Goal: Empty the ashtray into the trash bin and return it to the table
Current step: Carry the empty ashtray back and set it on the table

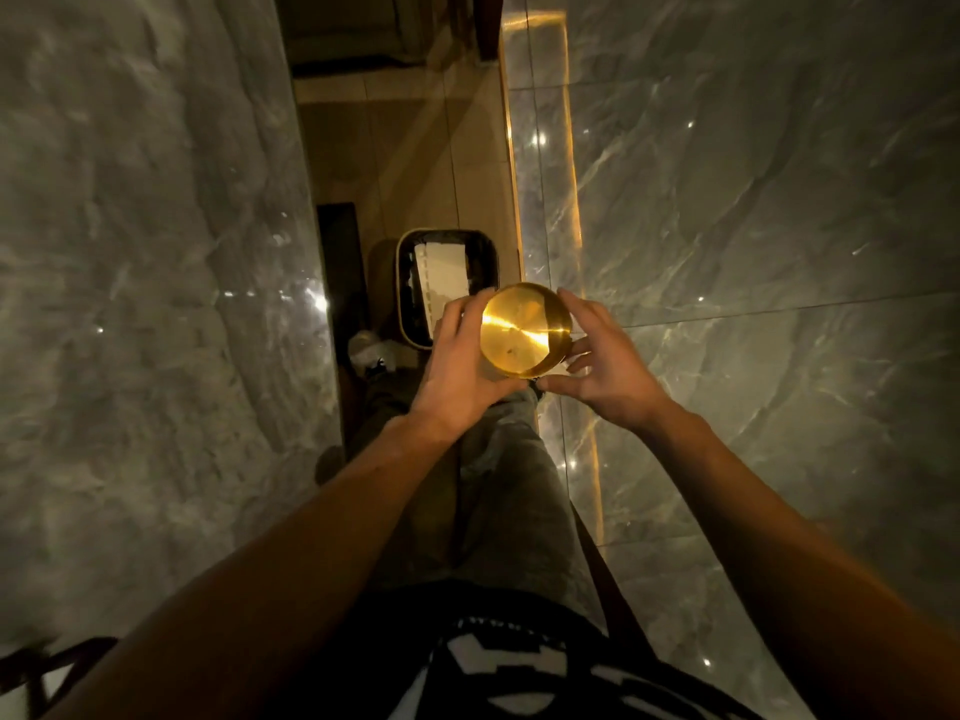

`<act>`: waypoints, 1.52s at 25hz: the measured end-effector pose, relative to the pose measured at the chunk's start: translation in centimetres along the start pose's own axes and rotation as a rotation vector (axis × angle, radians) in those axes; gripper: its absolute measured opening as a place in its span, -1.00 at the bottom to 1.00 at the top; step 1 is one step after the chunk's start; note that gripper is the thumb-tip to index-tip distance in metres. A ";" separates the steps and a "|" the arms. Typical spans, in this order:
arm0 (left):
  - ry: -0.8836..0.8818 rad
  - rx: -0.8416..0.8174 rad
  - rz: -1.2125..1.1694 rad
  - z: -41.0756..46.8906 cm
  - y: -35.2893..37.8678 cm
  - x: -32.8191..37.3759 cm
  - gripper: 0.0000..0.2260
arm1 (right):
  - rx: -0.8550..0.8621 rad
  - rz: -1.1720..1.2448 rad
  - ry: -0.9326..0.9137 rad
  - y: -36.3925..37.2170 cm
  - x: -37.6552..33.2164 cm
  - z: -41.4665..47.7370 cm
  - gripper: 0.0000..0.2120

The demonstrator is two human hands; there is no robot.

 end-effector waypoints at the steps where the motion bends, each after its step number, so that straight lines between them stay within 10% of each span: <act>1: 0.013 0.007 -0.001 -0.6 -1.2 0.8 -0.08 | 0.015 -0.029 -0.031 -0.4 -1.5 -0.4 -0.04; 21: 0.198 0.257 -0.052 -9.9 -31.9 0.7 -0.09 | 0.042 -0.304 -0.403 7.6 -33.1 0.9 -0.06; 38: 0.120 0.510 -0.043 -22.6 -37.9 -2.5 -0.12 | -0.126 -0.180 -0.618 16.0 -40.3 -4.8 -0.15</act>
Point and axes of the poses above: each hand's wrist, its own z-axis towards the middle knuckle, its own y-axis out of the palm, x = y × z, the point moved 10 cm from there along z, towards the middle knuckle, and after that the axes turned 1 degree about -z, right-handed, at the moved point
